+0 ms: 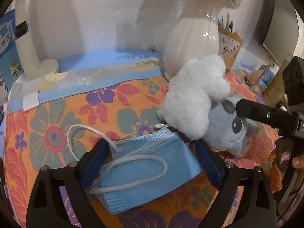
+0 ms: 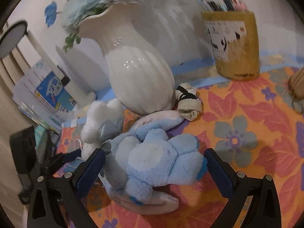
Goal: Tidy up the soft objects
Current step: 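Grasp the blue face mask with the left tool while the right tool grasps the blue plush toy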
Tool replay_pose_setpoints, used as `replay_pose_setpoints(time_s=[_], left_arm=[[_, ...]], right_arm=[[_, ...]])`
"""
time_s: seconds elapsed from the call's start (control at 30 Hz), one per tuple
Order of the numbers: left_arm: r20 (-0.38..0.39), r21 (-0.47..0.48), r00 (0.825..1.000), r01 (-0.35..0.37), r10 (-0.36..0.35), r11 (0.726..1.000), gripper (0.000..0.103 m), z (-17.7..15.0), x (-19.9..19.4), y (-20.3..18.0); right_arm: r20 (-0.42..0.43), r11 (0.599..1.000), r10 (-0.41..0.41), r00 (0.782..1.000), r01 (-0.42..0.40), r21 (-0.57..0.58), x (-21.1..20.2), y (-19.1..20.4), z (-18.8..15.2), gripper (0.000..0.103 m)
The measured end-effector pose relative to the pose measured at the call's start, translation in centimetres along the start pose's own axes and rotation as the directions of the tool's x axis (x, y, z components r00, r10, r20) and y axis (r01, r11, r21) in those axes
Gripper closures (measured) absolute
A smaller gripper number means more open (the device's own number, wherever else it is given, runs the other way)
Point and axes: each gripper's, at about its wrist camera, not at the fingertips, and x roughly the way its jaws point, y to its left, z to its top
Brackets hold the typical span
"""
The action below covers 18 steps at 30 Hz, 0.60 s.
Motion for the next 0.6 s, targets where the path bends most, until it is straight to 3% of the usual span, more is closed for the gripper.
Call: replay_pose_setpoints(time_s=[0.1,0.23,0.6], left_arm=[[-0.023,0.042,0.999,-0.034,0.035,0.999,0.001,0.0,0.6,-0.8],[-0.041,0.101,0.993,-0.108,0.112,0.989,0.0,-0.1,1.2,-1.9],[-0.04,0.09,0.994,-0.096,0.1,0.991,0.001,-0.1,1.0,-1.3]], right_arm=[[0.03,0.995,0.075,0.997,-0.077,0.07,0.2,-1.4,-0.7,0.0],[0.043,0.996,0.079,0.996,-0.081,0.041,0.2,-1.1,-1.1,0.0],[0.007,0.995,0.098,0.995,-0.098,-0.028,1.1,0.2,-1.1,0.0]])
